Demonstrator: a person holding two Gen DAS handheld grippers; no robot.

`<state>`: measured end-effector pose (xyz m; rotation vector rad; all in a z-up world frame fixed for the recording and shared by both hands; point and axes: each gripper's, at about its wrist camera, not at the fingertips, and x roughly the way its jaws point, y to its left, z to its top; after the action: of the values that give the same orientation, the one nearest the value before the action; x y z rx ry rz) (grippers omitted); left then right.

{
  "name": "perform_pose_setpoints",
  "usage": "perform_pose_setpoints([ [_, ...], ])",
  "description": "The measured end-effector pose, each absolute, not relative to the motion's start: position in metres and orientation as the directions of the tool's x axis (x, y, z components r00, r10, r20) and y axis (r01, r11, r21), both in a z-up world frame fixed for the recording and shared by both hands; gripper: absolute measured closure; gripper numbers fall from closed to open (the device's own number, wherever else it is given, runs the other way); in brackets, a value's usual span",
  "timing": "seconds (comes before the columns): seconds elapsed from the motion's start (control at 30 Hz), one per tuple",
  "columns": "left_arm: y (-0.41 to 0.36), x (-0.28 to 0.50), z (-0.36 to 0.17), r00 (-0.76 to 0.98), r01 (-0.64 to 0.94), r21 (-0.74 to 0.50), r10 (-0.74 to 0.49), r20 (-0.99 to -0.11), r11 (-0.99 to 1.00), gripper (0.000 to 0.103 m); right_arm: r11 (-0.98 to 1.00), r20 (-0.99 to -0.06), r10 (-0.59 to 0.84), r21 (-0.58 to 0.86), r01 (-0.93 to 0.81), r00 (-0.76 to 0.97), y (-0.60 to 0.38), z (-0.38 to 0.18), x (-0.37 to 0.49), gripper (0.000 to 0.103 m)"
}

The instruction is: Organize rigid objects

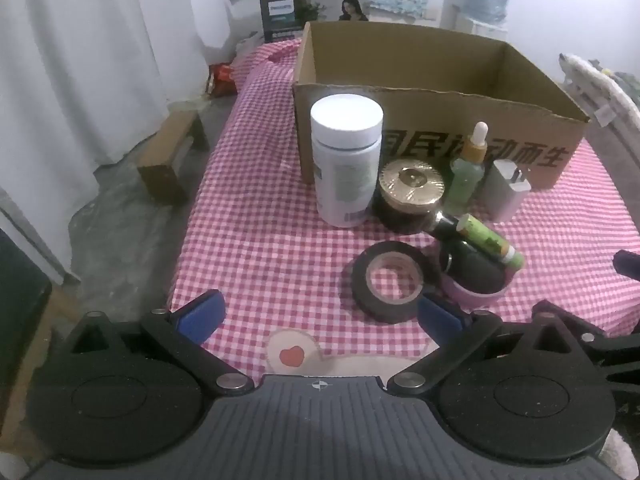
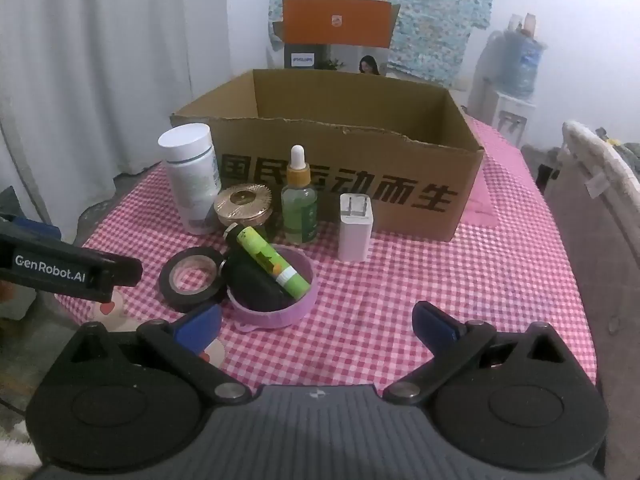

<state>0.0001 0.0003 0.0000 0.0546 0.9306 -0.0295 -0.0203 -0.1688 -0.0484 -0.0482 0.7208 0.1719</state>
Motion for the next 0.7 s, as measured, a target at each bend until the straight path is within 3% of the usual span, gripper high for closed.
perform_pose_setpoints([
  [0.7,0.0055,0.0046,-0.0033,0.575,0.025,0.065,0.039,-0.818,0.998,0.0,0.981,-0.667,0.185,0.08,-0.178,0.721,-0.1724,-0.0412,-0.0144,0.0],
])
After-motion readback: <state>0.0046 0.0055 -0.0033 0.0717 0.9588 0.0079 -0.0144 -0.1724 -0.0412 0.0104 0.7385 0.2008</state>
